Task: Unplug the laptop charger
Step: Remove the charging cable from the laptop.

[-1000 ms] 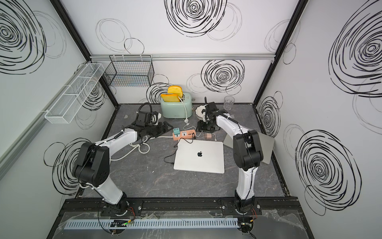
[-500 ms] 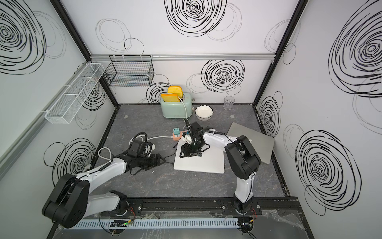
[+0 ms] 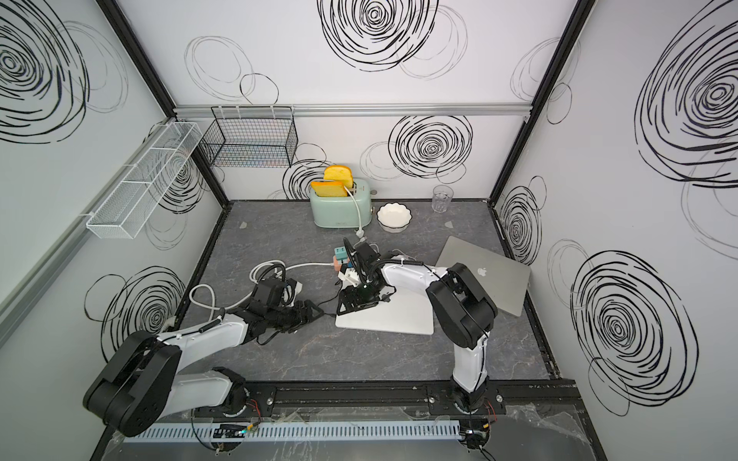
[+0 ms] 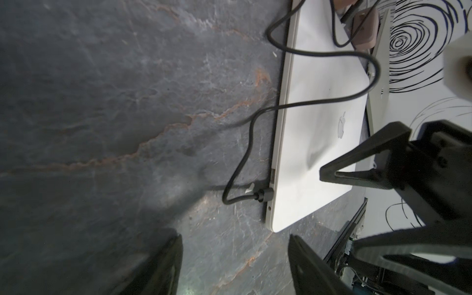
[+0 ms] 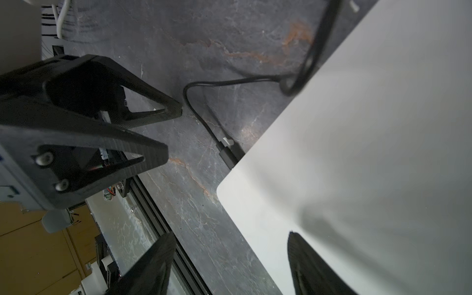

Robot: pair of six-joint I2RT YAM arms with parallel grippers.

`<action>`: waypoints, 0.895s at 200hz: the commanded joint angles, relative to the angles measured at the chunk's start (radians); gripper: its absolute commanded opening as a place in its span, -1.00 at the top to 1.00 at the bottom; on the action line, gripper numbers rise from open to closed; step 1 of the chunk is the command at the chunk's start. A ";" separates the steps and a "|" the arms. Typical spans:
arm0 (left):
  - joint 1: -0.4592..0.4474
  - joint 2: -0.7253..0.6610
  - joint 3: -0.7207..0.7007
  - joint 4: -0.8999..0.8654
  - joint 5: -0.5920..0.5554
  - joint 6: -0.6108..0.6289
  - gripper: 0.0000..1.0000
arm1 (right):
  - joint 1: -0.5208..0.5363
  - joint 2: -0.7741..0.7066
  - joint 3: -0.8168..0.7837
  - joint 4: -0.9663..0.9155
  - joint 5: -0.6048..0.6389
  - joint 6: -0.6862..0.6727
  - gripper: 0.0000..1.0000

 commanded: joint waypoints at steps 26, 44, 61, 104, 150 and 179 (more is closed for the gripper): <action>-0.013 0.065 0.012 0.076 -0.050 -0.025 -0.23 | 0.001 0.022 0.024 -0.024 0.059 -0.005 -0.46; -0.019 0.092 0.023 0.088 -0.054 -0.028 -0.19 | 0.001 0.031 0.027 -0.026 0.058 -0.005 -0.46; -0.028 0.115 0.041 0.095 -0.060 -0.033 -0.12 | 0.001 0.035 0.037 -0.030 0.064 -0.006 -0.46; -0.058 0.148 0.086 0.070 -0.071 -0.020 0.23 | 0.000 0.054 0.068 -0.049 0.077 -0.011 -0.47; -0.052 0.169 0.098 0.044 -0.078 0.005 0.66 | -0.028 0.060 0.018 -0.040 0.071 -0.008 -0.47; -0.047 0.168 0.118 0.029 -0.080 0.025 0.72 | -0.048 0.061 0.004 -0.043 0.065 -0.013 -0.47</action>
